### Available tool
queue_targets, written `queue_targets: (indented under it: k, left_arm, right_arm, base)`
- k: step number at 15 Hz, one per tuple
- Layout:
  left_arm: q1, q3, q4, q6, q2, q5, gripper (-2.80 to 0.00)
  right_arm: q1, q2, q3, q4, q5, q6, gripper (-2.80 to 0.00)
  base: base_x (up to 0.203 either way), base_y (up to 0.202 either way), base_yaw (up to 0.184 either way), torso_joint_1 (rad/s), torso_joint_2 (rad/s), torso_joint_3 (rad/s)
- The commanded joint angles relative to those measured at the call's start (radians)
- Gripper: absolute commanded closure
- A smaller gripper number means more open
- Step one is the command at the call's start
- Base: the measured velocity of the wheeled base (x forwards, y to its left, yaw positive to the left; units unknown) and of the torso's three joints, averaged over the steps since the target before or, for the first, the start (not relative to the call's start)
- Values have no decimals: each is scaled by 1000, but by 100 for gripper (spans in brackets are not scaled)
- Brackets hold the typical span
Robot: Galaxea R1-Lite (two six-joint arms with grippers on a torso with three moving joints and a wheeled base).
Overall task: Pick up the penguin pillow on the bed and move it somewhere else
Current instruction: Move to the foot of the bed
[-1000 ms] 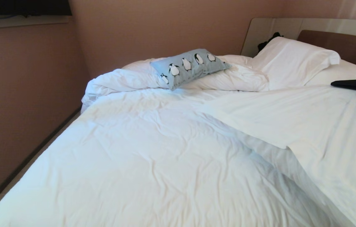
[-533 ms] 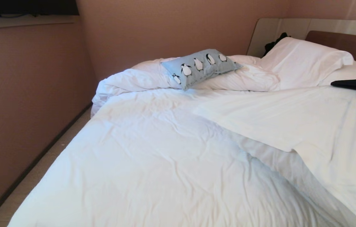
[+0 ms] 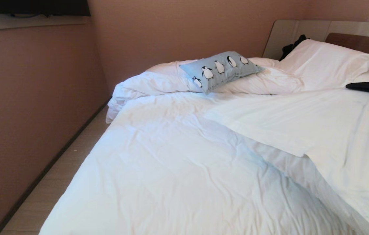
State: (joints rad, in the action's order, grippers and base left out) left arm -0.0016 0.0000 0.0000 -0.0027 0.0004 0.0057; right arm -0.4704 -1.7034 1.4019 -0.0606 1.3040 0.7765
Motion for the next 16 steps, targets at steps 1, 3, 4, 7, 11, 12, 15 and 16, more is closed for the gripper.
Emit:
queue_targets:
  k: [1, 3, 4, 7, 11, 12, 15, 16]
  left_arm:
    - [0, 0, 0, 0, 0, 0, 0]
    - [0, 0, 0, 0, 0, 0, 0]
    - [0, 0, 0, 0, 0, 0, 0]
    - [0, 0, 0, 0, 1, 0, 0]
    - [0, 0, 0, 0, 0, 0, 0]
    - [0, 1, 0, 0, 0, 0, 0]
    - [0, 0, 0, 1, 0, 0, 0]
    - [0, 0, 0, 1, 1, 0, 0]
  right_arm:
    - [-1, 2, 0, -1, 8, 4, 0]
    - [-1, 4, 0, -1, 8, 4, 0]
    - [-1, 7, 0, -1, 9, 4, 0]
    - [-1, 7, 0, -1, 9, 4, 0]
    - [-1, 8, 0, -1, 9, 4, 0]
    - [-1, 10, 0, -1, 9, 4, 0]
    - [-1, 11, 0, -1, 9, 4, 0]
    - [-1, 11, 0, -1, 9, 4, 0]
  base:
    - [0, 195, -2, 1, 1, 12]
    - [0, 199, 1, 1, 3, 3]
    - [0, 194, 0, 2, 2, 11]
    - [0, 193, 1, 3, 5, 3]
    - [0, 196, 0, 3, 3, 2]
    - [0, 161, 5, 3, -1, 4]
    - [0, 52, 0, 2, 2, 3]
    - [0, 0, 0, 0, 0, 0]
